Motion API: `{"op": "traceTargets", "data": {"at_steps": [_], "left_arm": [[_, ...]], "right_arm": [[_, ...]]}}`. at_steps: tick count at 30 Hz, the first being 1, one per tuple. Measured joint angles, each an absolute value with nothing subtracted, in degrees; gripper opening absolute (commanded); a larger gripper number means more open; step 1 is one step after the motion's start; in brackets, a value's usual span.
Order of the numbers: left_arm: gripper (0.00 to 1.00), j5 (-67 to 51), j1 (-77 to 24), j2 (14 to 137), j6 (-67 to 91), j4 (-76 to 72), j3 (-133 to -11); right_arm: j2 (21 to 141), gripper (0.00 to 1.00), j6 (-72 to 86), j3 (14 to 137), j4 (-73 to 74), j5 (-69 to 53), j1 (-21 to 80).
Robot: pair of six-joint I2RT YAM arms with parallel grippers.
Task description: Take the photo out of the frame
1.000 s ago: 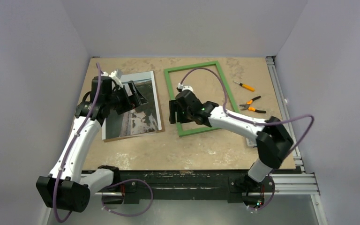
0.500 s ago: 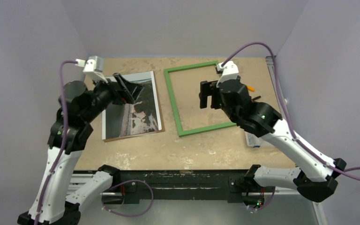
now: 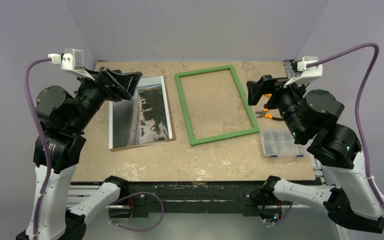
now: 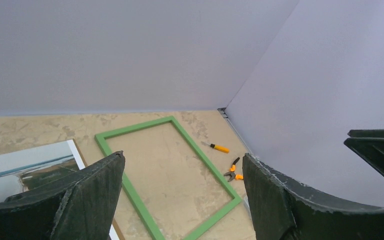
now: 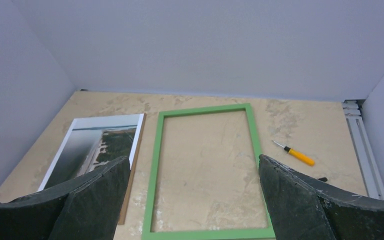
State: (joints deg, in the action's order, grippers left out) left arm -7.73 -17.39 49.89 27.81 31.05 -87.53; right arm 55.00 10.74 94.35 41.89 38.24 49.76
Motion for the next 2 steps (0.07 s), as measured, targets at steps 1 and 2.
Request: {"op": "traceTargets", "data": {"at_steps": [1, 2], "left_arm": [[0.85, -7.6, -17.4, 50.4, 27.8, 31.2, -88.0], [0.85, -7.5, -17.4, 50.7, 27.8, 31.2, -88.3]], "right_arm": [[54.9, 0.99, 10.6, 94.3, 41.8, 38.3, 49.8], [54.8, 0.99, 10.5, 94.3, 41.6, 38.6, 49.8]]}}
